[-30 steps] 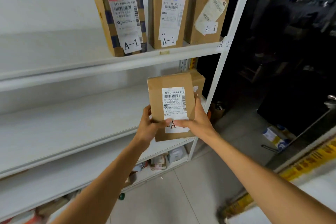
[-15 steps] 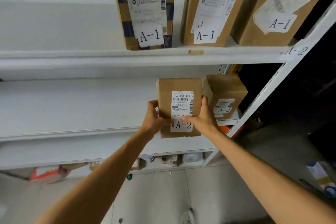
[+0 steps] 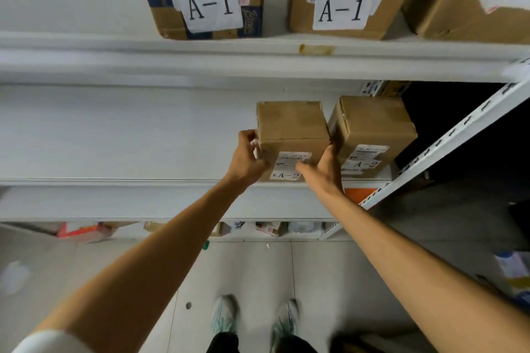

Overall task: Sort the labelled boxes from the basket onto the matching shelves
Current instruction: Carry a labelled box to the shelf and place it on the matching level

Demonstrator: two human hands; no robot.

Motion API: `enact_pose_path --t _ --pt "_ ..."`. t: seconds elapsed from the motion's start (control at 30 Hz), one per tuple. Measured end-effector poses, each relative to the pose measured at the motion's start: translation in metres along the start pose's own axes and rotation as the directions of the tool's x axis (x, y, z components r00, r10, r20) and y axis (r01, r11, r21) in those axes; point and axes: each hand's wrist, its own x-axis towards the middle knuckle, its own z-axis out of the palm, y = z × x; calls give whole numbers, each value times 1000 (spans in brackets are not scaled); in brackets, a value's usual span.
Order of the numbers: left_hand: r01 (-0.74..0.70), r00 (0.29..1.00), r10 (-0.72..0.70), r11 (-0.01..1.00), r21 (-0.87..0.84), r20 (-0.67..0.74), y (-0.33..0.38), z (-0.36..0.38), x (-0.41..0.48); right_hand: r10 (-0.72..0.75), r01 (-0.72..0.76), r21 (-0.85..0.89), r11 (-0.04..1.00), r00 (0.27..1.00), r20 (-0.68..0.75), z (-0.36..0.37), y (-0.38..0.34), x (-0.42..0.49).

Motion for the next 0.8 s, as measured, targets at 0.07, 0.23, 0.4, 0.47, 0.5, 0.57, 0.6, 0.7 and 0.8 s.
enact_pose_path --t 0.07,0.23,0.4,0.47,0.5,0.57,0.6,0.7,0.8 --pt "-1 1000 1 1000 2 21 4 3 7 38 -39 6 999 998 44 -6 -3 1" --pt "2 1000 -1 1000 -13 22 3 9 12 72 -72 -7 997 990 125 -11 -3 2" --pt "8 1000 -8 1000 1 12 6 16 11 88 -81 -46 996 981 171 -17 0 5" --pt "12 1000 -12 1000 7 10 7 17 10 75 -68 -42 997 979 189 -19 0 5" --pt "18 1000 -18 1000 21 9 8 17 9 74 -66 -47 997 978 195 -19 -1 5" --pt "31 1000 -31 999 43 0 8 17 4 78 -63 -76 995 973 216 -20 -2 2" --pt "35 999 -34 998 45 -22 7 17 2 82 -61 -97 993 970 228 -21 -4 0" --pt "57 984 -39 994 98 -175 9 18 -8 114 -85 -124 989 962 250 -27 -11 -5" --pt "-34 946 136 944 327 -294 24 17 -19 121 -85 -150 985 961 249 -39 -20 -11"
